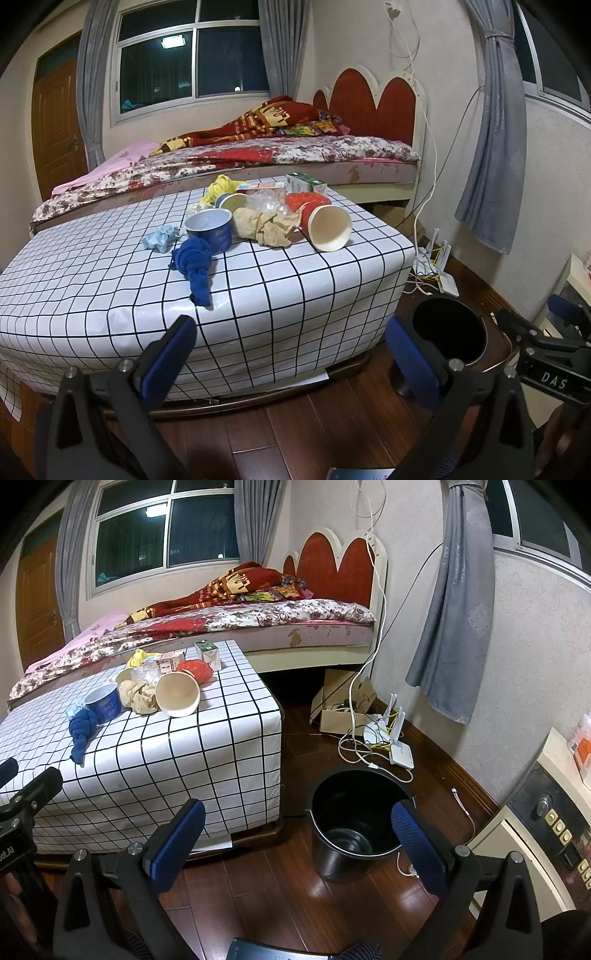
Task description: Collect trash
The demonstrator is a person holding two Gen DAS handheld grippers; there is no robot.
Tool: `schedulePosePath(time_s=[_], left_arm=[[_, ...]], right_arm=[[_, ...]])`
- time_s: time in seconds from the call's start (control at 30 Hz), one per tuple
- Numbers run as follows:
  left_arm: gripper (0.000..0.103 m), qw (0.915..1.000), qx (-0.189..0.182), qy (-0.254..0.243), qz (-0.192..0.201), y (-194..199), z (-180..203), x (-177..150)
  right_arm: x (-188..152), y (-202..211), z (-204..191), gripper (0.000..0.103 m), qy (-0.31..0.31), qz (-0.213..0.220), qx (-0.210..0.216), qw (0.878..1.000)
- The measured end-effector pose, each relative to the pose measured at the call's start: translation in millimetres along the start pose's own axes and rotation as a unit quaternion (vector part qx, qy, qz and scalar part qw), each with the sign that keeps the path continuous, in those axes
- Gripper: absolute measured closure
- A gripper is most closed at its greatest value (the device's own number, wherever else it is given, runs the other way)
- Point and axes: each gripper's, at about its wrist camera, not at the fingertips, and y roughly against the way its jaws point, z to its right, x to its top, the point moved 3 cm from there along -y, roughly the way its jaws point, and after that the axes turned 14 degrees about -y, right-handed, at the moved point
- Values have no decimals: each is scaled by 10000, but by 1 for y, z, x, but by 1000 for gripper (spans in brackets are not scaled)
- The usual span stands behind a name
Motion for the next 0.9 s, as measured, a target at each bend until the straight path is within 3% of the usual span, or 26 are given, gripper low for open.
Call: schedulePosePath(time_s=[0.9], left_arm=[[0,10000,-6,-7,-35,-1,0,1]], right_arm=[[1,-1,0,1,-16,7,3,10000]])
